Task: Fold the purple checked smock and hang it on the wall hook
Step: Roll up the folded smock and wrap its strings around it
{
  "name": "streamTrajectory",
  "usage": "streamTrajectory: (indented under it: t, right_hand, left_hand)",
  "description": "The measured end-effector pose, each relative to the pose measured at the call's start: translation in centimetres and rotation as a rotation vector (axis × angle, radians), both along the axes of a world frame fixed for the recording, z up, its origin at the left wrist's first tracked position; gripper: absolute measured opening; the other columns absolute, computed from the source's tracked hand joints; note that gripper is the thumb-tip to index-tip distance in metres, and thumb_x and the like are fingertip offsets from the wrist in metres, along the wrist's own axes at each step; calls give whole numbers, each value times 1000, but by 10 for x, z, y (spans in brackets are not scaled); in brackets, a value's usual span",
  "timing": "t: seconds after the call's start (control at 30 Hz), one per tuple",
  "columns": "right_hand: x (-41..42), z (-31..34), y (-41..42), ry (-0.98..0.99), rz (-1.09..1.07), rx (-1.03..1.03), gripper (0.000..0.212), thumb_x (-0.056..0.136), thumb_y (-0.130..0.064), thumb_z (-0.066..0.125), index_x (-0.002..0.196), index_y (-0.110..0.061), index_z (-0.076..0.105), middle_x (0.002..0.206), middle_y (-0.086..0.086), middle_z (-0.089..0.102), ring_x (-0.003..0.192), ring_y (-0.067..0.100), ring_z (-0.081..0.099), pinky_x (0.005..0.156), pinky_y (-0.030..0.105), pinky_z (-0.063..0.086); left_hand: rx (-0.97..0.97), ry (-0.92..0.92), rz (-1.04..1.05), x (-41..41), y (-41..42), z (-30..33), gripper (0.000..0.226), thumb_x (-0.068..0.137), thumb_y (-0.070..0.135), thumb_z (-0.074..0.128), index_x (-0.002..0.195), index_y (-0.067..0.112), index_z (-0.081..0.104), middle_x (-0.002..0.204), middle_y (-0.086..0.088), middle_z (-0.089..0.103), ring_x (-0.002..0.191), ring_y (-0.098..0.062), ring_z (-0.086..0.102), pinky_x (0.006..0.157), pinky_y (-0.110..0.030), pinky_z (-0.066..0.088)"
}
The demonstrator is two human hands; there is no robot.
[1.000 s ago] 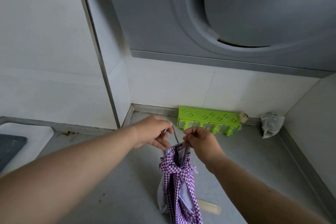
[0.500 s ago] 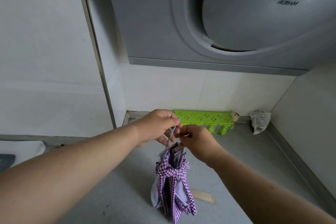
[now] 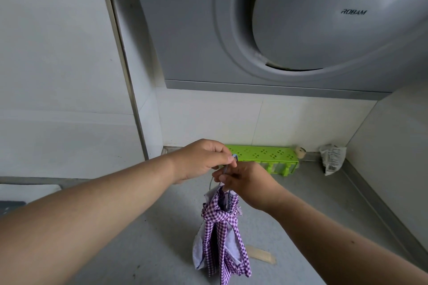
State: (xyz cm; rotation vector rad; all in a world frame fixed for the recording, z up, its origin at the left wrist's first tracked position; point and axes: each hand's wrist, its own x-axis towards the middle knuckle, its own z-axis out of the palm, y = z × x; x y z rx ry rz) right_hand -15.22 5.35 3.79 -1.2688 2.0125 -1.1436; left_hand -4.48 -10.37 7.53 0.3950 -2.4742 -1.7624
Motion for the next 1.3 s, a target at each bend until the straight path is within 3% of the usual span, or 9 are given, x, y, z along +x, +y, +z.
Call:
streamTrajectory:
  t: [0.13,0.23,0.4,0.57,0.73,0.77,0.87,1.1,1.3]
  right_hand:
    - [1,-2,5,9,-28,-30,13,96,-9,70,101,-13,82,96,-6,80,79,-2,72,80,22,58]
    - [-2,-1,8,-19,-58,-44,12,97,-7,69,96,-8,81,87,-4,79,78,8,75,75,23,58]
    - [-5,0,13,41,-67,-25,14,97,-11,68,90,-10,80,87,0,78,80,17,74,80,36,60]
    - [0,-5,14,85,-124,-60,9,95,-12,73,89,-10,80,88,0,76,79,11,73,78,30,58]
    - [1,-4,16,-45,-214,-26,7,95,-15,73,90,-13,77,78,2,77,73,19,75,76,37,60]
    - [1,-4,17,-96,-224,-26,6,95,-16,73,91,-12,75,78,4,77,72,20,76,74,40,61]
    - [2,-5,16,-144,-270,-22,20,95,-25,74,92,-8,64,79,5,75,68,22,76,68,43,62]
    - [5,-14,16,-234,-177,27,31,91,-27,76,102,-16,50,75,2,75,64,14,60,61,34,44]
    - [9,-7,15,159,-126,188,18,89,-11,62,96,-24,72,77,-11,62,60,5,53,56,22,40]
  left_hand:
    - [29,6,-17,-3,3,-5,21,106,20,62,95,26,78,95,-3,72,88,-14,65,89,-34,53]
    - [-31,-138,-59,-2,5,-6,28,111,38,48,110,18,68,97,-4,68,82,-15,65,77,-33,53]
    - [-63,-332,-34,2,1,-17,31,85,42,43,93,16,58,73,-4,51,57,-11,38,62,-33,32]
    - [-217,-376,-57,-2,3,-20,25,92,24,64,110,8,70,65,9,45,63,-10,42,60,-29,36]
    - [-318,-339,-98,-6,-4,-27,19,101,33,70,111,18,76,96,6,74,90,-5,64,82,-27,48]
    - [-319,-334,-94,-6,-4,-27,17,101,33,70,108,19,77,94,10,76,92,-4,66,84,-26,48]
    - [-290,-344,-67,-6,1,-23,18,101,30,68,106,15,76,51,23,54,57,3,50,57,-21,37]
    - [-311,-369,-17,-9,3,-24,20,95,26,70,105,10,77,50,17,46,55,-5,42,54,-25,30]
    - [-311,-401,-75,-8,-4,-24,21,95,28,72,99,8,76,42,18,41,54,-9,41,57,-29,31]
